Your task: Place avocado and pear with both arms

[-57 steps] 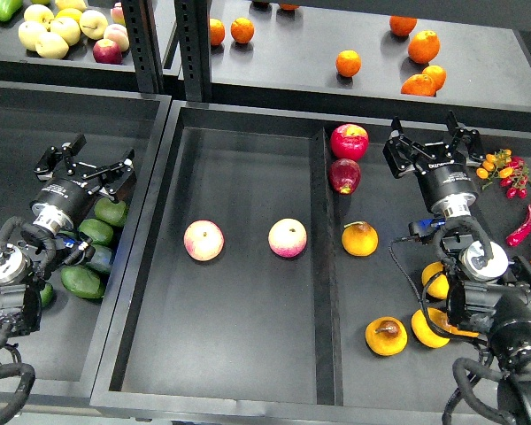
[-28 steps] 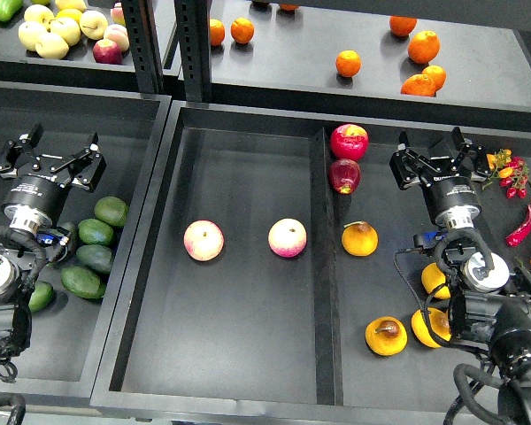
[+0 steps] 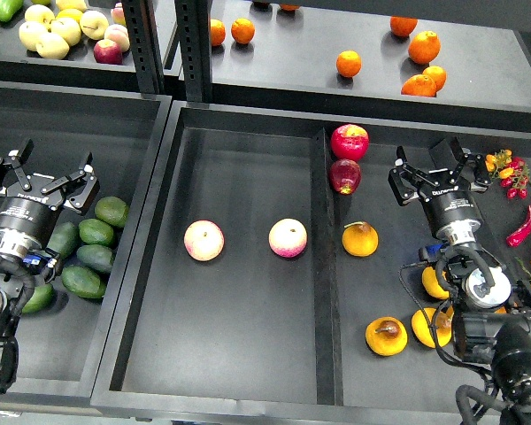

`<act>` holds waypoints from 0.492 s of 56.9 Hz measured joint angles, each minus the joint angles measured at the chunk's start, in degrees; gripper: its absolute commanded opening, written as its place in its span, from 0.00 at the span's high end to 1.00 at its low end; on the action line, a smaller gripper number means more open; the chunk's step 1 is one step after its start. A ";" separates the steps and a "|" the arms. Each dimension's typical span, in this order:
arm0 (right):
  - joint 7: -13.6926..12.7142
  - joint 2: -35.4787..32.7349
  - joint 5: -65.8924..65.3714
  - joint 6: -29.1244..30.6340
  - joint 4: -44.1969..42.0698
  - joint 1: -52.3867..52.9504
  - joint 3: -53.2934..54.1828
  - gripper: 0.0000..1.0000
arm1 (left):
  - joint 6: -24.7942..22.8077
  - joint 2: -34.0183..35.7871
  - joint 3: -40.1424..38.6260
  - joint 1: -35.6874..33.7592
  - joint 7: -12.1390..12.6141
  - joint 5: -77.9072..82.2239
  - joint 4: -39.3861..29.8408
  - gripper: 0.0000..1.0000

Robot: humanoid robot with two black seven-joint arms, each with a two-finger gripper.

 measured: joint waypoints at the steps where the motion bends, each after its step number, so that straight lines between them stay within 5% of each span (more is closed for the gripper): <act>1: 0.05 0.00 -0.08 0.00 0.62 -0.57 0.00 0.01 | 0.00 0.00 0.00 0.48 0.00 0.00 -0.53 0.01; 28: 0.97 0.00 -0.25 -0.03 12.15 -10.91 0.09 0.01 | 0.00 0.00 0.28 5.89 -0.19 -0.07 -5.00 0.01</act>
